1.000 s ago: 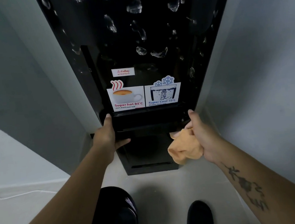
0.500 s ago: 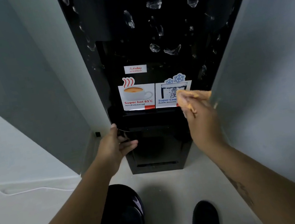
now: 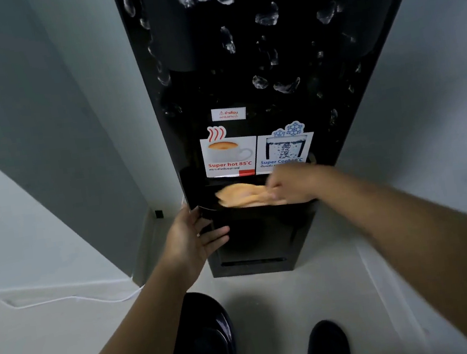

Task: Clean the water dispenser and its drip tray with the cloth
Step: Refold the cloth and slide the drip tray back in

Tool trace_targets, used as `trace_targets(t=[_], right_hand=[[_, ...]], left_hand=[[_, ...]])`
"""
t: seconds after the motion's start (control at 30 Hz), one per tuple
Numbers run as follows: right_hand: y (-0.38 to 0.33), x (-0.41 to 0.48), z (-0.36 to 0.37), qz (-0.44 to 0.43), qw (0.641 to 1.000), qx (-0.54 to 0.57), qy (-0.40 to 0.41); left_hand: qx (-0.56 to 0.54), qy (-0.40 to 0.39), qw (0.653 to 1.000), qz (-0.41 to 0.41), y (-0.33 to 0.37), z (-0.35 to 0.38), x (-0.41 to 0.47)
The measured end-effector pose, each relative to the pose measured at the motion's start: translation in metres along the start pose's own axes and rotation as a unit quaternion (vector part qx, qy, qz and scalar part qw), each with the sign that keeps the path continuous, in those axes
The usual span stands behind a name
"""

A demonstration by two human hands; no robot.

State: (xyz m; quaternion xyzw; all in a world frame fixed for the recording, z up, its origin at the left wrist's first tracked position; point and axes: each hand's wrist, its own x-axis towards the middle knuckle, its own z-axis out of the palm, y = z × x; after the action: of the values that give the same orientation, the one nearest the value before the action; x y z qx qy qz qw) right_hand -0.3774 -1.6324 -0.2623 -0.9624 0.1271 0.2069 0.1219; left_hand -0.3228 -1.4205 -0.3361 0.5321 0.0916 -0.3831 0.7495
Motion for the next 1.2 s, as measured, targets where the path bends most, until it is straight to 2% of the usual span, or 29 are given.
trace_targets(t=[0.03, 0.1, 0.17, 0.2, 0.27, 0.37, 0.43, 0.53, 0.67, 0.73, 0.8, 0.9, 1.0, 1.03, 1.13, 1.2], right_hand=[[0.015, -0.011, -0.007, 0.024, 1.0, -0.017, -0.007], [0.035, -0.032, -0.017, 0.024, 0.998, 0.062, 0.02], [0.034, -0.052, -0.03, -0.012, 0.985, 0.154, 0.083], [0.029, -0.065, -0.038, -0.033, 0.977, 0.181, 0.112], [0.016, -0.093, -0.055, -0.073, 0.963, 0.217, 0.141], [-0.004, -0.133, -0.078, -0.115, 0.951, 0.241, 0.155], [-0.014, -0.16, -0.091, -0.127, 0.947, 0.24, 0.174], [-0.018, -0.193, -0.107, -0.13, 0.939, 0.219, 0.229], [-0.016, -0.233, -0.123, -0.124, 0.928, 0.177, 0.303], [-0.02, -0.25, -0.131, -0.14, 0.909, 0.208, 0.333], [-0.029, -0.266, -0.138, -0.169, 0.886, 0.276, 0.331], [-0.047, -0.285, -0.144, -0.208, 0.872, 0.332, 0.293], [-0.06, -0.303, -0.149, -0.226, 0.846, 0.39, 0.286], [-0.063, -0.311, -0.152, -0.234, 0.83, 0.417, 0.287], [-0.064, -0.331, -0.162, -0.242, 0.807, 0.441, 0.31], [-0.064, -0.341, -0.166, -0.238, 0.809, 0.42, 0.335]], left_hand=[[0.028, 0.022, 0.999, 0.004, 0.004, 0.005, -0.006], [0.136, 0.103, 0.983, 0.061, 0.011, 0.014, -0.018], [0.29, 0.188, 0.918, 0.196, 0.019, 0.024, -0.03], [0.342, 0.189, 0.878, 0.276, 0.025, 0.029, -0.04], [0.395, 0.1, 0.831, 0.377, 0.039, 0.045, -0.068], [0.492, -0.024, 0.762, 0.42, 0.059, 0.071, -0.106], [0.54, -0.042, 0.714, 0.444, 0.069, 0.085, -0.129], [0.555, -0.025, 0.691, 0.462, 0.084, 0.1, -0.165], [0.589, 0.008, 0.68, 0.437, 0.101, 0.102, -0.21], [0.611, -0.029, 0.692, 0.382, 0.106, 0.098, -0.23], [0.603, -0.048, 0.709, 0.361, 0.109, 0.098, -0.247], [0.573, -0.019, 0.708, 0.411, 0.11, 0.108, -0.265], [0.588, -0.045, 0.717, 0.372, 0.099, 0.123, -0.276], [0.582, -0.079, 0.728, 0.354, 0.094, 0.128, -0.281], [0.486, -0.167, 0.798, 0.314, 0.078, 0.137, -0.287], [0.447, -0.128, 0.813, 0.35, 0.072, 0.146, -0.29]])
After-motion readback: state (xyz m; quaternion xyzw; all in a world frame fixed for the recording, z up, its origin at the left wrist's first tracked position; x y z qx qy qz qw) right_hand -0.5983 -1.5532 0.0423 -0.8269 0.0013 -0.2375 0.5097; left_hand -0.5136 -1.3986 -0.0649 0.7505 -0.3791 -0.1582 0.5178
